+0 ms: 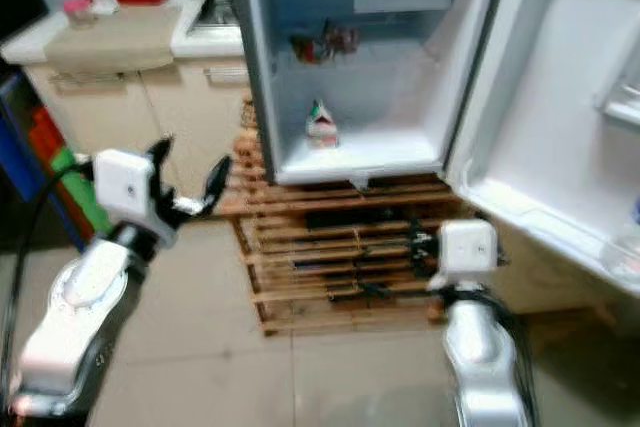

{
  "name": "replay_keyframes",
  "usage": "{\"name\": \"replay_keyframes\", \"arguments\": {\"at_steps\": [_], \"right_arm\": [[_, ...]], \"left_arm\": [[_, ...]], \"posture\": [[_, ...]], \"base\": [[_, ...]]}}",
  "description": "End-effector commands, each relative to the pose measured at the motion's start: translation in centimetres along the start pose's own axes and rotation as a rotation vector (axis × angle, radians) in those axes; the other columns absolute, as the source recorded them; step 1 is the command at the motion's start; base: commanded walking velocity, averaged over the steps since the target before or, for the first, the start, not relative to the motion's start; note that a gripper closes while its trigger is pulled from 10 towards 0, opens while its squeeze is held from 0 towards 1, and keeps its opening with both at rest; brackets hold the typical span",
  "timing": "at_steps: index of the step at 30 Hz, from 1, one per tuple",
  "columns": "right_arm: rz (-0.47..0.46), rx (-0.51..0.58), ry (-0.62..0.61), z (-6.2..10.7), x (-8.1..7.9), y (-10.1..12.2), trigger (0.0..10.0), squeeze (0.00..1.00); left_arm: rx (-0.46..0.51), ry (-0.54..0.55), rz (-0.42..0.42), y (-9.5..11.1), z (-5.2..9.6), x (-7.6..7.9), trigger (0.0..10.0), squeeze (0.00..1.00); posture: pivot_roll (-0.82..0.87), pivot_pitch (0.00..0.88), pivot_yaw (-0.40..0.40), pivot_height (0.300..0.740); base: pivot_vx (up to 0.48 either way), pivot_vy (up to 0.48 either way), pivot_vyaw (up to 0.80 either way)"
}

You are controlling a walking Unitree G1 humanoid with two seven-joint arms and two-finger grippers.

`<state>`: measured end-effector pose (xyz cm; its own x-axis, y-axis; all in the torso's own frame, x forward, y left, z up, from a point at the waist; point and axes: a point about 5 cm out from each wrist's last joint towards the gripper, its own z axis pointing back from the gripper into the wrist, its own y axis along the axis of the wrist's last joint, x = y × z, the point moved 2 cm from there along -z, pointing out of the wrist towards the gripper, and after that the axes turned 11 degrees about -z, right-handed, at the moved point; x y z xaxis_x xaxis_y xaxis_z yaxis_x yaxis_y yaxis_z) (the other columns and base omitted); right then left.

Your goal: Restocking fridge

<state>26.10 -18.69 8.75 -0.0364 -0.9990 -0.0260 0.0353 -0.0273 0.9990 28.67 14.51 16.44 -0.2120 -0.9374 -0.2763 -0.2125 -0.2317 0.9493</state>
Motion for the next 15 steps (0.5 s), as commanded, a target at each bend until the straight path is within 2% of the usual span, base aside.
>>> {"name": "replay_keyframes", "arguments": {"at_steps": [1,8,10,11,12,13,14,15], "right_arm": [[0.02,0.013,-0.026,0.0,1.1,0.4,10.0,0.0],[0.021,-0.008,-0.025,0.5,1.3,-0.3,10.0,0.0],[0.049,-0.103,0.02,1.1,1.2,-2.3,10.0,0.0],[0.077,-0.228,0.026,1.9,2.1,-4.9,10.0,0.0],[0.077,-0.228,0.026,1.9,2.1,-4.9,10.0,0.0],[0.086,-0.323,0.013,2.8,3.0,-6.8,10.0,0.0],[0.097,-0.411,0.022,3.6,3.6,-8.4,10.0,0.0],[0.097,-0.411,0.022,3.6,3.6,-8.4,10.0,0.0]], "left_arm": [[0.03,-0.03,0.004,0.7,-0.3,0.6,10.0,0.0],[0.026,-0.019,0.016,0.5,-0.4,0.5,10.0,0.0],[-0.007,-0.001,0.029,-0.1,-0.6,0.3,10.0,0.0],[-0.06,-0.014,0.03,-1.1,-0.7,0.5,10.0,0.0],[-0.06,-0.014,0.03,-1.1,-0.7,0.5,10.0,0.0],[-0.121,-0.025,0.015,-2.3,-0.8,0.5,10.0,0.0],[-0.165,-0.016,0.043,-3.3,-0.8,0.3,10.0,0.0],[-0.165,-0.016,0.043,-3.3,-0.8,0.3,10.0,0.0]], "posture": [[-0.11,0.0,0.058,0.74],[-0.12,0.0,0.056,0.74],[-0.12,0.0,0.055,0.74],[-0.12,0.0,0.055,0.74],[-0.12,0.0,0.055,0.74],[-0.12,0.0,0.054,0.74],[-0.13,0.0,0.055,0.74],[-0.13,0.0,0.055,0.74]], "base": [[0.274,-0.39,0.0],[0.289,-0.378,0.0],[0.0,0.0,0.0],[0.0,0.0,0.0],[0.0,0.0,0.0],[0.0,0.0,0.0],[0.0,0.0,0.0],[0.0,0.0,0.0]]}}
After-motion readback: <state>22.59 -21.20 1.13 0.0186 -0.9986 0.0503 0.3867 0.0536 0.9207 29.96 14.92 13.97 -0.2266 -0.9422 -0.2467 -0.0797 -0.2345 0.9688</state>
